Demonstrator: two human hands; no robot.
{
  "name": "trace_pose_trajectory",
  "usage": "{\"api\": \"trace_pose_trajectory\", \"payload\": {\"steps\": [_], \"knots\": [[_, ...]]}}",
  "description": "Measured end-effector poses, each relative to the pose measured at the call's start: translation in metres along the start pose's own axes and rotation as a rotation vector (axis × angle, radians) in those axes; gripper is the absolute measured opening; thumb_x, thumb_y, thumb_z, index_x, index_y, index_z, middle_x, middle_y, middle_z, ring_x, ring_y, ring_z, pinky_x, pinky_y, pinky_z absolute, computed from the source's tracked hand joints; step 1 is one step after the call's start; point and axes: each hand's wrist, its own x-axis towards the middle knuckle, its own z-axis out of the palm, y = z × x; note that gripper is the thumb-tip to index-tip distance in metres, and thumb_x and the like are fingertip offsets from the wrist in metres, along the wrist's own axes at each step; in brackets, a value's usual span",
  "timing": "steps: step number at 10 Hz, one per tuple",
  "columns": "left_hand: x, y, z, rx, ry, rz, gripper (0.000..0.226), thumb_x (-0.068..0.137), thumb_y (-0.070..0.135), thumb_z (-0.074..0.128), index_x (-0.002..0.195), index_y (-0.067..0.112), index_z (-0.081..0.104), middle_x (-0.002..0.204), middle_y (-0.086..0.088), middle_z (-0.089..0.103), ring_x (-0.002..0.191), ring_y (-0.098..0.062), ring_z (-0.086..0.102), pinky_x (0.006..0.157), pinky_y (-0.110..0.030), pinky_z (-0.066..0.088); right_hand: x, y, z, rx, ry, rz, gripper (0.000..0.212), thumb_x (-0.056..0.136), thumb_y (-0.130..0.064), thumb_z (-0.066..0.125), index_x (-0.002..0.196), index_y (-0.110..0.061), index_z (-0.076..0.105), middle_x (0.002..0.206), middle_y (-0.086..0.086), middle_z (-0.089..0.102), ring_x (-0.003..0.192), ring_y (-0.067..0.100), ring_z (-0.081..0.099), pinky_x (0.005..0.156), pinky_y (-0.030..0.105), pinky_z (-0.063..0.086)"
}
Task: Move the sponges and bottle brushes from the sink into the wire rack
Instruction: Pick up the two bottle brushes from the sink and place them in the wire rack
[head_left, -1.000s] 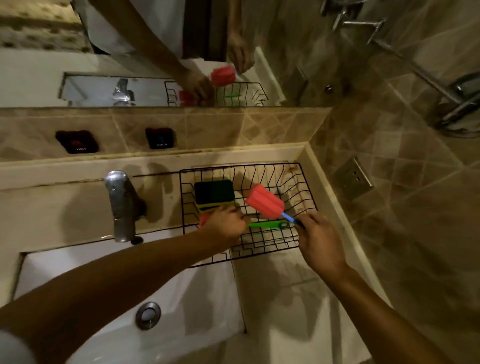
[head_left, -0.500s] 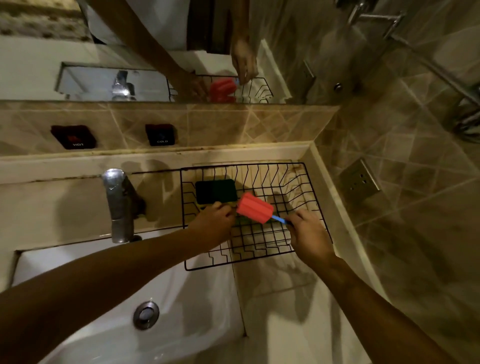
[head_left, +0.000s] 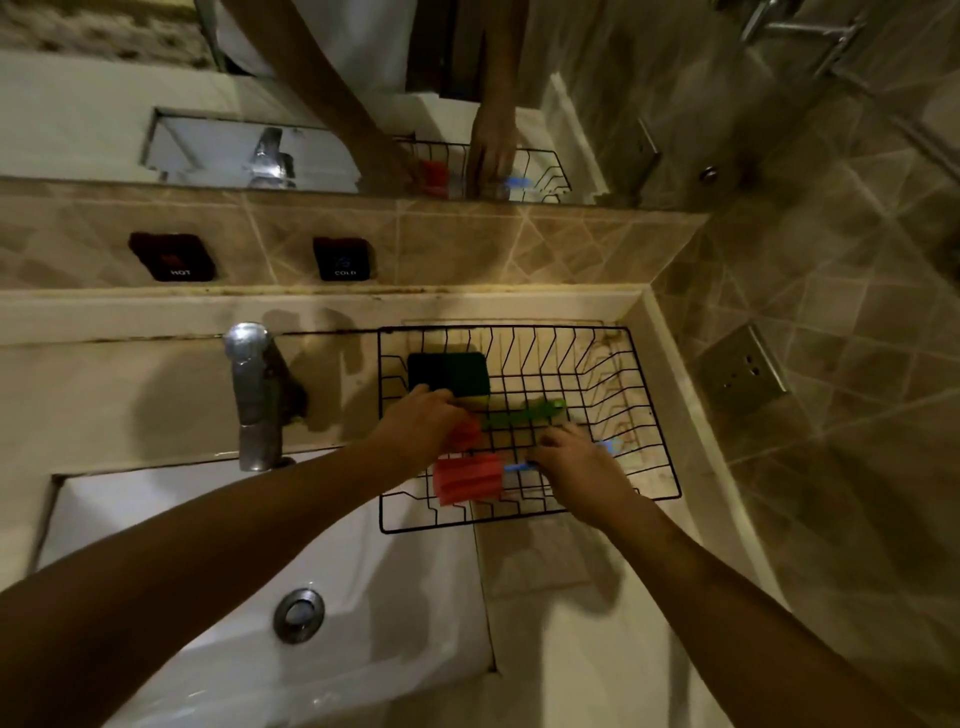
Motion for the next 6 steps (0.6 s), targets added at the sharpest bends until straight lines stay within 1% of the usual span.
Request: {"api": "trace_pose_trajectory", "payload": {"steps": [1,2,3,4,5,6], "knots": [[0.004,-0.001,0.002,0.04,-0.039,-0.002,0.043,0.087,0.029,0.068,0.129,0.028,0.057,0.133,-0.002,0.056,0.114,-0.025,0.045,0.099,-0.043,0.045,0.015,-0.015,0.006,-0.009,-0.007,0.015,0.03,0.089,-0.008,0.058,0.116,-0.019,0.067,0.114,0.005,0.057,0.116,0.026,0.045,0.081,0.041,0.052],[0.001,-0.001,0.005,0.07,-0.036,-0.023,0.049,0.083,0.031,0.073,0.129,0.03,0.057,0.13,-0.004,0.054,0.114,-0.026,0.046,0.096,-0.045,0.048,0.024,-0.023,0.014,0.007,0.001,0.05,0.028,0.091,-0.009,0.055,0.116,-0.017,0.065,0.116,0.007,0.056,0.117,0.027,0.046,0.083,0.043,0.053],[-0.004,-0.003,0.008,0.113,-0.03,-0.024,0.053,0.082,0.033,0.073,0.132,0.029,0.054,0.129,-0.007,0.054,0.114,-0.026,0.049,0.095,-0.045,0.049,0.026,-0.024,0.022,0.052,-0.019,0.055,0.024,0.094,-0.01,0.052,0.112,-0.013,0.068,0.109,0.011,0.059,0.109,0.029,0.051,0.079,0.037,0.049],[-0.006,-0.001,0.007,0.071,-0.023,-0.024,0.053,0.084,0.025,0.071,0.133,0.024,0.052,0.131,-0.008,0.055,0.115,-0.028,0.053,0.095,-0.043,0.049,0.026,-0.024,0.022,0.144,-0.006,0.079,0.019,0.096,-0.015,0.053,0.104,-0.01,0.069,0.103,0.013,0.061,0.101,0.03,0.056,0.071,0.034,0.046],[-0.011,-0.003,0.004,0.068,0.011,-0.03,0.049,0.084,0.013,0.069,0.13,0.024,0.056,0.128,-0.006,0.059,0.11,-0.026,0.057,0.084,-0.039,0.054,0.025,-0.023,0.02,0.281,0.039,0.146,0.019,0.096,-0.017,0.053,0.097,-0.007,0.069,0.096,0.015,0.062,0.089,0.03,0.06,0.068,0.034,0.045],[-0.02,-0.007,-0.004,0.119,0.048,0.007,0.042,0.084,0.014,0.07,0.124,0.022,0.061,0.123,-0.005,0.062,0.11,-0.025,0.058,0.084,-0.037,0.052,0.024,-0.03,0.017,0.354,0.033,0.162,0.018,0.096,-0.014,0.053,0.098,-0.006,0.069,0.095,0.018,0.065,0.088,0.032,0.062,0.071,0.036,0.051]]}}
